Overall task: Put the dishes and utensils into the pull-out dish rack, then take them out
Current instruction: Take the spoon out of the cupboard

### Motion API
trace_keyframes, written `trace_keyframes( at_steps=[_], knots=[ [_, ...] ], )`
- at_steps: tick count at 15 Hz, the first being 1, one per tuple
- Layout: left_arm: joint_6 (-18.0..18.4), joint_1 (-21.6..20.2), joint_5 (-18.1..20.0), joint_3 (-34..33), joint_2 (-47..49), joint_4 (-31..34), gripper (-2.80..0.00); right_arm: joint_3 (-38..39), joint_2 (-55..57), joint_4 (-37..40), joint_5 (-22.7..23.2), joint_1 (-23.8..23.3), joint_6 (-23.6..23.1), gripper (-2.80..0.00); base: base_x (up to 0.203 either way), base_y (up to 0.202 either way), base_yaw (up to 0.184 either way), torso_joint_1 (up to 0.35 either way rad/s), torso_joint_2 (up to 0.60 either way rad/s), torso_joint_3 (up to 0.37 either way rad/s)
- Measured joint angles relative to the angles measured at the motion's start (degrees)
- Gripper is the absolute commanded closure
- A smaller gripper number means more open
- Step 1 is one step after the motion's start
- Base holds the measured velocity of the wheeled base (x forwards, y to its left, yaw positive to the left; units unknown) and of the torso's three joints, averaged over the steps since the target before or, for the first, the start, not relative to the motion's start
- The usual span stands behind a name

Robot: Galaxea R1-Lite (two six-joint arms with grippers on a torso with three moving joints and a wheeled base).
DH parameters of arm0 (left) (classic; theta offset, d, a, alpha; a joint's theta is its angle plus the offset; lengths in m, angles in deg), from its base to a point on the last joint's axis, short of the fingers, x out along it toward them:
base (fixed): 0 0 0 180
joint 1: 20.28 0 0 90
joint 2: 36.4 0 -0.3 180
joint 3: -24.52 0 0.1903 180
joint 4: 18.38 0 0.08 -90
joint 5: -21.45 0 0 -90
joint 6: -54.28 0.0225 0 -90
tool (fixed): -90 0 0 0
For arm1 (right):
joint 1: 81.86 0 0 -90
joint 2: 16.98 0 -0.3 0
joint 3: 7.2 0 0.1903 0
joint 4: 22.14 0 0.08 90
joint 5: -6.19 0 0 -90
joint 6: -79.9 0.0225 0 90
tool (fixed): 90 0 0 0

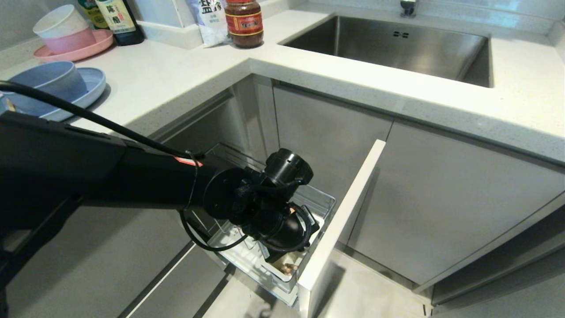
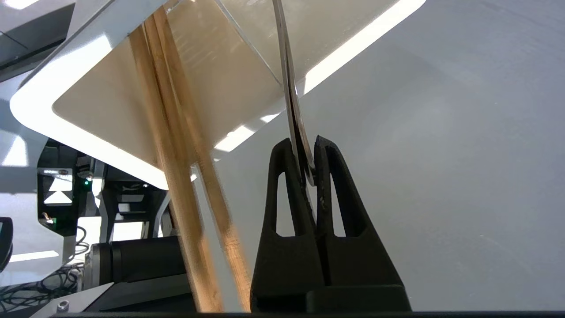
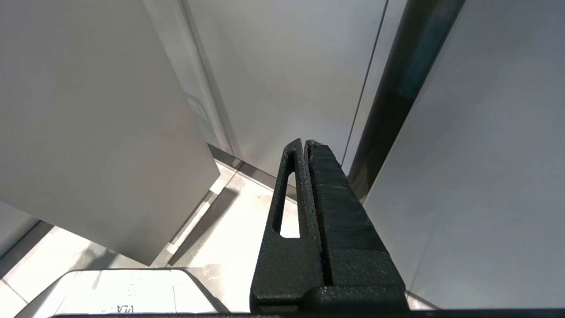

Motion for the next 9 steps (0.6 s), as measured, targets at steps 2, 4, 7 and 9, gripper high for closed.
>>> trace_keyframes(
  at_steps=[2, 4, 7, 9],
  knots=[
    [0.00, 0.00, 0.00, 0.19, 0.02, 0.00, 0.00, 0.00, -0.02, 0.00, -0.01, 0.00, 0.02, 0.00, 0.000, 0.000, 0.000, 0.000, 0.00, 0.000],
    [0.09, 0.02, 0.00, 0.24, -0.01, 0.00, 0.00, 0.00, -0.01, 0.00, -0.01, 0.00, 0.02, 0.00, 0.000, 0.000, 0.000, 0.000, 0.00, 0.000],
    [0.11, -0.02, 0.02, 0.33, -0.95, 0.16, 0.00, 0.00, -0.02, 0.00, -0.01, 0.00, 0.02, 0.00, 0.000, 0.000, 0.000, 0.000, 0.00, 0.000],
    [0.11, -0.02, -0.04, 0.33, -2.48, 0.38, 0.00, 0.00, -0.02, 0.00, -0.01, 0.00, 0.05, 0.00, 0.000, 0.000, 0.000, 0.000, 0.00, 0.000]
  ],
)
